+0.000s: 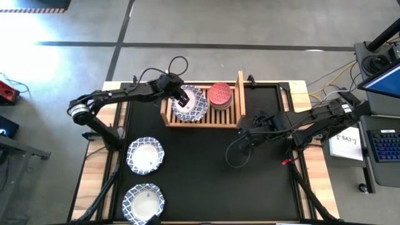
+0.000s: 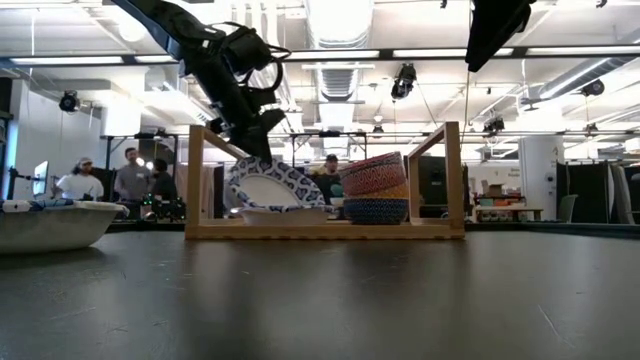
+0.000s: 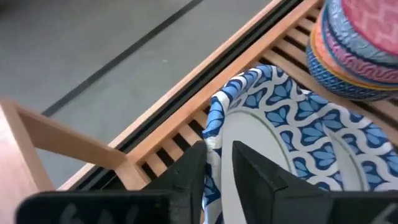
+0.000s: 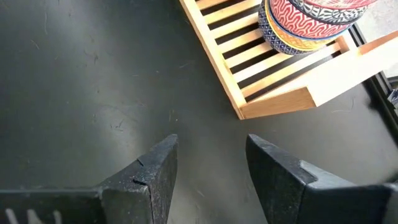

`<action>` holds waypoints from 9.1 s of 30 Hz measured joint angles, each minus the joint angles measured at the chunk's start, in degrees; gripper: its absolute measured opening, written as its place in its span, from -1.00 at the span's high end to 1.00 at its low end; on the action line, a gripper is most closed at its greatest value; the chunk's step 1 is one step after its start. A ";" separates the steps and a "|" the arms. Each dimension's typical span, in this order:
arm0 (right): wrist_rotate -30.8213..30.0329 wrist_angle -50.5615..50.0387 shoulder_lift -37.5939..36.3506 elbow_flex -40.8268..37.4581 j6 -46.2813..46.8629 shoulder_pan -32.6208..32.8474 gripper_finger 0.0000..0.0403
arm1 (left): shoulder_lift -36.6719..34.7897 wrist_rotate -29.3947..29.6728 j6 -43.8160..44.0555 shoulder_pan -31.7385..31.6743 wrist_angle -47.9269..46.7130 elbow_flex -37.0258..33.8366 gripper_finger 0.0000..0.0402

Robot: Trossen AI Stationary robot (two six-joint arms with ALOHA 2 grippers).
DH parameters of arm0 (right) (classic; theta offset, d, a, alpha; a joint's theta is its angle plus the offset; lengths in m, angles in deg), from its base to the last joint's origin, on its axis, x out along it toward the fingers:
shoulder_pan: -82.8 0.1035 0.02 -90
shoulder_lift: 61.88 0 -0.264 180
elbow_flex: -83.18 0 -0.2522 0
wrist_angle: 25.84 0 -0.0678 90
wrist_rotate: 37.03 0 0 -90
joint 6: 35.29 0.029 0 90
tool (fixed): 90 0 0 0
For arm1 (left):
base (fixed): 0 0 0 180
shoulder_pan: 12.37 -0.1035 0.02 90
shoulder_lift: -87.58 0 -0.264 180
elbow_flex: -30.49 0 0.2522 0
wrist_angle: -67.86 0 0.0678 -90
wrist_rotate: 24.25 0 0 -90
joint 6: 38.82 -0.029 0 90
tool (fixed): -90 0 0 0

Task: Place and stack bowls onto a shelf
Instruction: Stack the white blue patterned bowl on top of the white blue patterned bowl on the shelf

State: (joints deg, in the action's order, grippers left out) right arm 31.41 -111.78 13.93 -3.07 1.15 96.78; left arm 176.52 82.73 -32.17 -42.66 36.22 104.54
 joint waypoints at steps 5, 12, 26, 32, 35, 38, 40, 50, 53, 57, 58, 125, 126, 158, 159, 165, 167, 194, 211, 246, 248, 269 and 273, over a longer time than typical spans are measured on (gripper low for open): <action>0.01 0.02 0.00 0.00 0.09 0.00 0.12 | 0.39 -3.76 2.05 0.13 -0.59 -0.32 0.95; 0.11 -0.01 -0.02 -0.06 0.31 0.00 0.12 | 0.25 -3.75 3.32 0.00 0.08 -0.33 0.96; 0.11 -0.09 0.00 -0.28 0.44 0.00 0.12 | -1.14 -8.05 4.13 0.02 1.03 3.05 1.00; 0.59 -0.07 0.00 -0.28 0.68 0.00 0.12 | 0.48 -10.67 4.81 0.50 -2.11 3.67 1.00; 0.61 -0.07 0.00 -0.28 0.64 0.00 0.12 | 1.60 -10.03 4.49 0.47 -3.74 3.69 1.00; 0.61 -0.07 0.00 -0.31 0.58 0.00 0.12 | 2.20 -9.76 4.13 0.38 -3.52 3.75 1.00; 0.61 -0.03 0.00 -0.40 0.57 0.00 0.12 | 2.21 -9.18 3.87 0.28 -3.35 3.86 1.00; 0.68 -0.19 0.00 -0.79 1.08 0.00 0.12 | 1.78 -6.86 0.37 0.51 -12.46 15.39 1.00; 0.76 -0.76 0.00 -1.11 1.09 0.00 0.12 | 1.97 -10.37 0.73 1.08 -15.69 15.85 1.00; 0.79 -1.21 0.02 -1.54 1.09 0.00 0.12 | 2.01 -11.68 1.50 1.37 -16.26 14.80 1.00; 0.79 -1.23 0.02 -1.60 1.09 0.00 0.12 | 1.99 -12.23 1.55 1.36 -15.95 14.80 1.00; 3.61 -0.93 0.04 -4.94 3.63 0.00 0.12 | 10.15 -23.09 -6.21 0.44 -22.62 21.45 0.30; 3.61 -0.86 0.04 -4.94 3.60 0.00 0.12 | 10.16 -23.77 -6.00 1.81 -23.39 21.40 0.30; 3.58 -0.81 0.04 -5.68 2.69 0.02 0.12 | 0.66 -14.94 53.57 52.58 -42.95 3.00 0.29; 3.58 -0.81 0.04 -5.68 2.68 0.02 0.12 | -0.06 -15.10 55.45 53.07 -41.16 1.17 0.29; 3.58 -0.85 0.04 -5.68 2.00 0.02 0.12 | -2.85 -16.66 62.15 54.69 -31.66 -7.25 0.29; 3.58 -1.02 -0.06 -5.68 0.61 0.02 0.12 | -2.90 -15.96 63.32 54.71 -32.21 -8.73 0.29; -0.48 23.53 -26.75 -36.16 -0.49 3.14 0.12 | -2.09 -14.45 50.66 54.60 -26.88 -4.48 0.97; -0.48 32.20 -35.58 -51.34 0.46 7.57 0.12 | -2.05 2.42 19.60 49.07 -26.55 10.92 0.99; -0.96 33.97 -38.91 -55.58 4.09 7.76 0.12 | 9.79 1.52 -9.20 21.22 -18.32 12.75 0.98; -0.97 33.98 -38.88 -55.58 4.09 7.76 0.12 | 9.96 1.52 -9.20 20.89 -18.25 12.74 0.95; -1.01 33.94 -38.91 -55.58 3.43 7.76 0.12 | 11.28 -4.60 -8.70 20.90 -19.82 13.18 0.50; -1.01 33.94 -38.91 -55.58 3.41 7.76 0.12 | 10.59 -6.35 -7.31 20.98 -20.04 13.18 0.34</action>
State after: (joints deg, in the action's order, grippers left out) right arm 30.41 -77.84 -24.97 -58.65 4.57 104.54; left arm 187.11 76.37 -39.48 -21.67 16.19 117.72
